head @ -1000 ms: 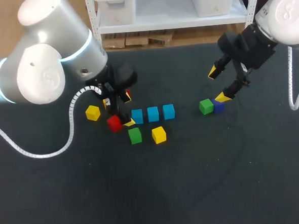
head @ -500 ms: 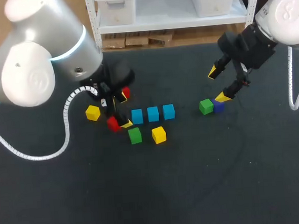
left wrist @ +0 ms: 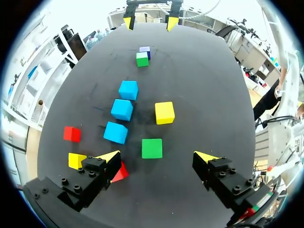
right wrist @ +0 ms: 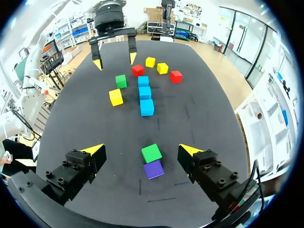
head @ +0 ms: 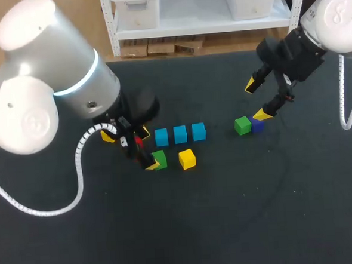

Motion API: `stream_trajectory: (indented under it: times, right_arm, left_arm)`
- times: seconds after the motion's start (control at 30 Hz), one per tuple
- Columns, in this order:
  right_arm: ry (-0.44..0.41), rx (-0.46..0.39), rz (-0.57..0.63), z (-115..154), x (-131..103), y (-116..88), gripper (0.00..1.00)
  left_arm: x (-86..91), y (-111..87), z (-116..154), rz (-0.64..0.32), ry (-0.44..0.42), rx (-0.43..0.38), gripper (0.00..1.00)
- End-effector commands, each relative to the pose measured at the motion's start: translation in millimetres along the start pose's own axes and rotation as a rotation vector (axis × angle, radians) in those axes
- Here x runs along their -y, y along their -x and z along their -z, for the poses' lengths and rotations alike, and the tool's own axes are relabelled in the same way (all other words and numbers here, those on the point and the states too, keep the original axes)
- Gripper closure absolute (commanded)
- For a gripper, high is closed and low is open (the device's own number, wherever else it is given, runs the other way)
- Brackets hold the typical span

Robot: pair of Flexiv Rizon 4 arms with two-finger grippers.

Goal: Place the blue cubes, place green cubes on the blue cubes, place the yellow cubes on the green cubes, then place the red cubes on the yellow cubes, and place purple cube on the red cubes.

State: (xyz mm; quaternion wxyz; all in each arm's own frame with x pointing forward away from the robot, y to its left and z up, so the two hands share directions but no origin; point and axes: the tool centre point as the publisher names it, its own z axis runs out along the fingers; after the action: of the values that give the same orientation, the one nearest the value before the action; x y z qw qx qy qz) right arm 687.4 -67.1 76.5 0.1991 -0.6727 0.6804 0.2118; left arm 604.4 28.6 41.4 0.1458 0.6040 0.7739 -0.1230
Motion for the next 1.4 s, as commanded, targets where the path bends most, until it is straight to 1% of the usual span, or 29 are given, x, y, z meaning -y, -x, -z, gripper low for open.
stream_trajectory:
  times: [0.03, 0.2, 0.37, 0.53, 0.63, 0.67, 0.87, 1.07, 1.13, 1.17, 1.2, 1.27, 1.3, 1.33, 1.4]
  right_arm:
    - [0.001, 0.002, 0.001, 0, 0, 0, 0.0]
    - [0.001, 0.002, 0.001, 0, 0, 0, 0.0]
    - [0.001, 0.002, 0.001, 0, 0, 0, 0.0]
    - [0.001, 0.002, 0.001, 0, 0, 0, 0.0]
    - [0.001, 0.002, 0.001, 0, 0, 0, 0.0]
    - [0.001, 0.002, 0.001, 0, 0, 0, 0.0]
    - [0.001, 0.002, 0.001, 0, 0, 0, 0.0]
    - [0.001, 0.002, 0.001, 0, 0, 0, 0.0]
    - [0.001, 0.002, 0.001, 0, 0, 0, 0.0]
    - [0.001, 0.002, 0.001, 0, 0, 0, 0.0]
    - [0.001, 0.002, 0.001, 0, 0, 0, 0.0]
    - [0.001, 0.002, 0.001, 0, 0, 0, 0.0]
    - [0.001, 0.002, 0.001, 0, 0, 0, 0.0]
    - [0.001, 0.002, 0.001, 0, 0, 0, 0.0]
    - [0.001, 0.002, 0.001, 0, 0, 0, 0.0]
  left_arm:
    - [1.7, -3.6, -13, 0.005, 0.008, 0.025, 0.0]
    - [0.0, -1.0, -26, 0.003, 0.002, 0.028, 0.0]
    - [-2.1, -2.6, -36, 0.005, -0.002, 0.031, 0.0]
    - [-4.3, -7.2, -38, 0.016, 0.001, 0.022, 0.11]
    - [-4.6, -10.1, -39, 0.024, 0.001, 0.02, 0.25]
    - [-4.8, -10.7, -40, 0.025, 0.001, 0.019, 0.27]
    - [-7.8, -11.6, -45, 0.028, -0.003, 0.023, 0.29]
    - [-10.5, -8.4, -48, 0.029, -0.004, 0.033, 0.26]
    - [-11.1, -8.0, -48, 0.029, -0.004, 0.036, 0.29]
    - [-11.4, -7.8, -48, 0.028, -0.004, 0.037, 0.31]
    - [-11.7, -7.7, -48, 0.028, -0.003, 0.037, 0.51]
    - [-11.9, -7.6, -48, 0.028, -0.003, 0.037, 0.69]
    - [-12.0, -7.8, -48, 0.029, -0.003, 0.037, 0.87]
    - [-12.1, -8.2, -48, 0.03, -0.004, 0.037, 1.0]
    - [-11.4, -9.0, -48, 0.033, -0.005, 0.038, 1.0]
